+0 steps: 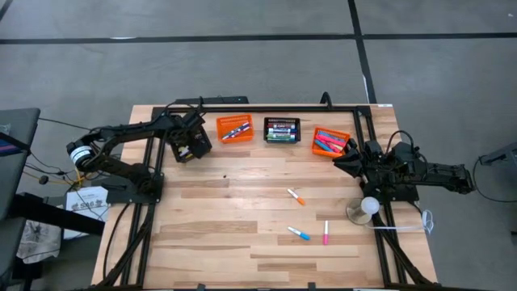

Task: Pick & Place Markers
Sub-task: Put the bottom white orange marker into the left black bin, then put the white orange marker into the left black bin

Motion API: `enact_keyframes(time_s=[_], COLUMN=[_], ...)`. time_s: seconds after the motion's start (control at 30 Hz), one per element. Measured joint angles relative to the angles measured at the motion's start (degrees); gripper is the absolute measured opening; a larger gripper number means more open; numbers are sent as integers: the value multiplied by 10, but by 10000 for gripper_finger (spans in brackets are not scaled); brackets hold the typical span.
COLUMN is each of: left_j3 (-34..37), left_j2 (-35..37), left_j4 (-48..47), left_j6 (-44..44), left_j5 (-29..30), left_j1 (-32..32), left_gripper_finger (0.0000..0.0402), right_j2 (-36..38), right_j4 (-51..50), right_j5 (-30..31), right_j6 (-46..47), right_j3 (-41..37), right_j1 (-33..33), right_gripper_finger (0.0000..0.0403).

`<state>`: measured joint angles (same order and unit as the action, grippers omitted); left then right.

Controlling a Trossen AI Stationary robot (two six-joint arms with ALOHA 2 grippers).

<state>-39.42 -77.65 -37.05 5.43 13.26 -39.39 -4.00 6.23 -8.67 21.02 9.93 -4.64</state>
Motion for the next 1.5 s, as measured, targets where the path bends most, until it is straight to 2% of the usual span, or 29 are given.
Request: enact_keyframes(time_s=[0.5,0.87,1.17,1.3,1.5], left_j3=[-60,-67,-67,-67,-67], left_j2=[8,111,159,157,157], left_j4=[-6,-10,30,86,206], left_j6=[23,74,156,176,214], left_j5=[3,2,-15,-38,-38], left_j1=[2,32,121,175,256], left_gripper_finger=[159,159,159,159,159], right_j2=[0,0,0,0,0], right_j4=[0,0,2,2,2], right_j5=[0,0,0,-1,-2], right_j6=[0,0,0,7,75], right_j3=[0,0,0,0,0], right_j1=[0,0,0,0,0], right_gripper_finger=[63,63,63,63,63])
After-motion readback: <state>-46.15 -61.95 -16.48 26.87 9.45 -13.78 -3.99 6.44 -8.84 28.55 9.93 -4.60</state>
